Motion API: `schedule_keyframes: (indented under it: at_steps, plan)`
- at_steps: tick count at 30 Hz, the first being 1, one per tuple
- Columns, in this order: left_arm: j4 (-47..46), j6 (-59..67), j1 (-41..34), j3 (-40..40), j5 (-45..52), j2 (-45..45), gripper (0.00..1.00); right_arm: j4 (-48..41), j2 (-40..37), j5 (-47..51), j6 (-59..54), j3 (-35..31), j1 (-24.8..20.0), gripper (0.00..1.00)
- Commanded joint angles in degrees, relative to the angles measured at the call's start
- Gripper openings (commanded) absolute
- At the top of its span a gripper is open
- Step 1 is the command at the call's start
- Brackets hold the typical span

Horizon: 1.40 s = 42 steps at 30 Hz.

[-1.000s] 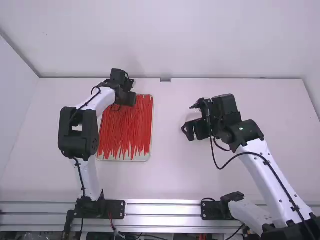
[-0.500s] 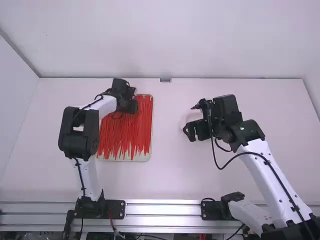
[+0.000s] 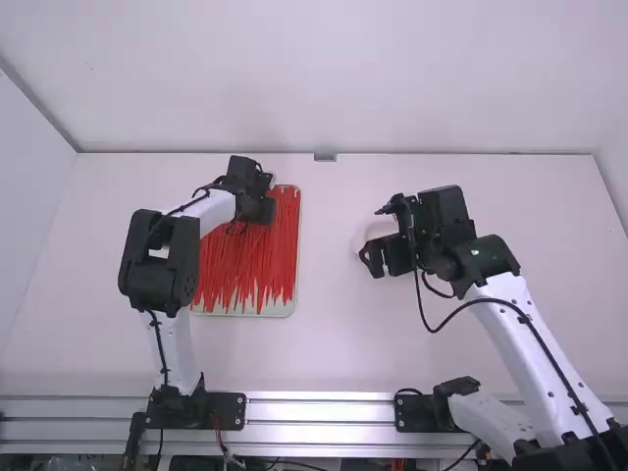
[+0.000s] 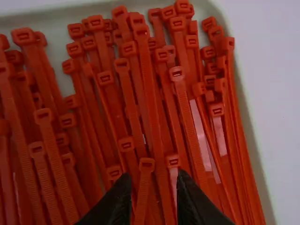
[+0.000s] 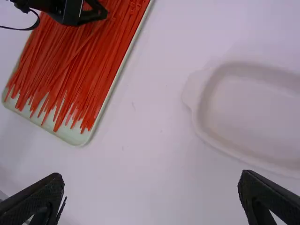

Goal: Fasten the cable tie

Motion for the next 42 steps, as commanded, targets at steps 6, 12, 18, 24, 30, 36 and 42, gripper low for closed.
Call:
schedule_keyframes:
  at_steps: [6,12,18,24,30,36,42]
  plan:
    - [1.27,0.02,-0.11,-0.68,-1.81,0.87,0.29,-0.09,0.28,-0.37,0.66,1.57,-0.13,0.99]
    - [1.64,-0.04,0.04,-0.68,-1.66,1.53,0.27,-0.13,0.28,-0.26,0.79,1.57,-0.13,0.99]
    - [1.29,-0.24,0.02,-0.63,-1.64,2.71,0.25,-0.09,0.28,-0.35,0.79,1.57,-0.11,0.99]
    - [2.38,-0.07,-0.46,-0.63,-1.66,2.82,0.26,-0.07,0.28,-0.33,0.79,1.57,-0.11,0.99]
    - [3.26,-0.02,-0.44,-0.63,-0.46,3.69,0.26,-0.04,0.28,-0.2,0.81,1.57,-0.11,0.99]
    - [3.67,-0.26,-0.44,-0.63,-0.17,4.55,0.22,-0.02,0.28,-0.17,0.81,1.57,-0.11,0.99]
    - [3.04,-0.02,-0.48,0.76,-0.35,4.55,0.2,0.42,0.28,-0.15,0.76,1.57,-0.13,0.99]
